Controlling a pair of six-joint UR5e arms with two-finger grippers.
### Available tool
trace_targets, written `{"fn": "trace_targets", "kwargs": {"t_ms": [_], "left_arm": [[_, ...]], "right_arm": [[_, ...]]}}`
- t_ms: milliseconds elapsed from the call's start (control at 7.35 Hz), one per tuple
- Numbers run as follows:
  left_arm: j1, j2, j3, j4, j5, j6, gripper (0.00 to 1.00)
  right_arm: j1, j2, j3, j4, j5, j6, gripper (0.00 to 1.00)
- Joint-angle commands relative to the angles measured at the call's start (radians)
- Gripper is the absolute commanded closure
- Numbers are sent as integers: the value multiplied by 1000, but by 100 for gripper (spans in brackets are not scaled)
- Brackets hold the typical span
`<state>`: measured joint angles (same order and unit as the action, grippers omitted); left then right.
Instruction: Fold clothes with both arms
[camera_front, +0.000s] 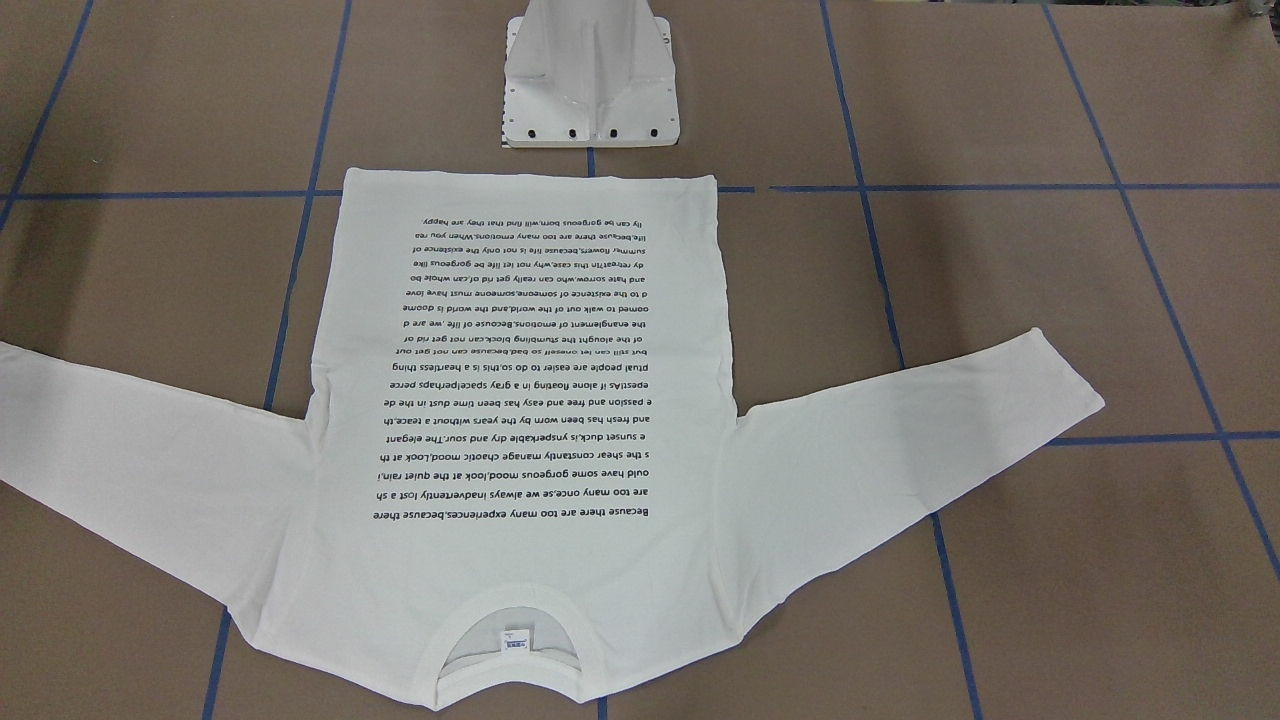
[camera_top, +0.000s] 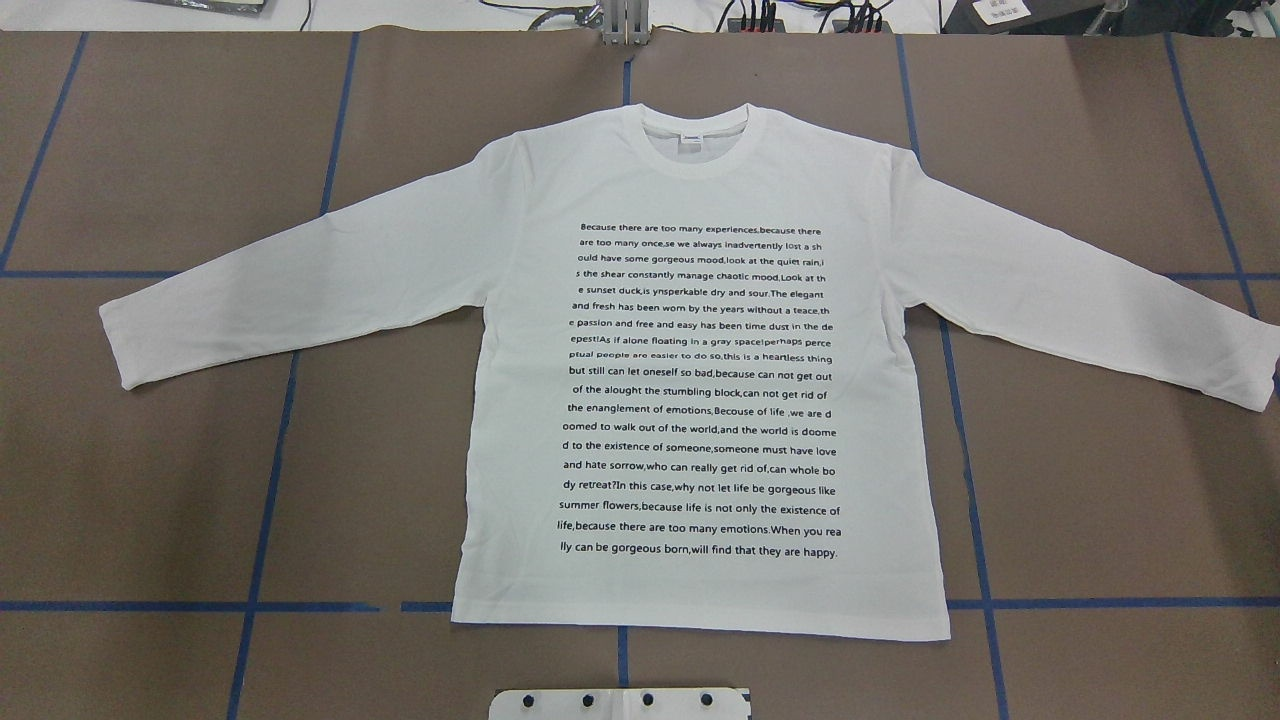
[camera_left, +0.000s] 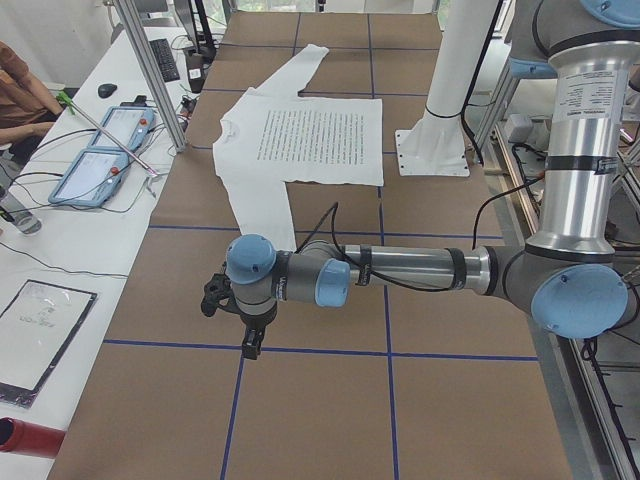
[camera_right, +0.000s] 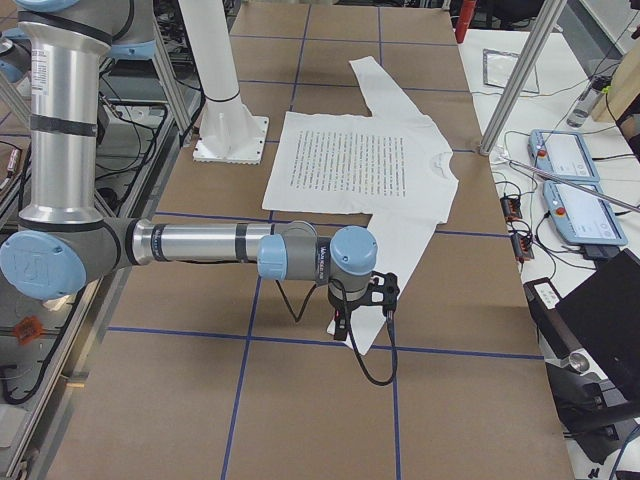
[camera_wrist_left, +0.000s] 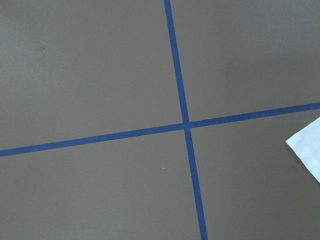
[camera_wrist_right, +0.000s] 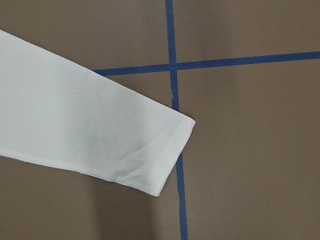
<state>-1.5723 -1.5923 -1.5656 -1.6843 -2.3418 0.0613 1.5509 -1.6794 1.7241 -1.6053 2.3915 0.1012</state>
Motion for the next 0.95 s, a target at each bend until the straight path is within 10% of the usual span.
{"fn": "trace_targets", "kwargs": {"t_ms": [0, 817], "left_arm": [[0, 2, 1, -2, -1, 2, 0], [3, -14, -5, -34, -10, 9, 0]], "right_arm": [[0, 0, 2, 1, -2, 2, 0], [-41, 58, 61, 13, 32, 158, 0]]}}
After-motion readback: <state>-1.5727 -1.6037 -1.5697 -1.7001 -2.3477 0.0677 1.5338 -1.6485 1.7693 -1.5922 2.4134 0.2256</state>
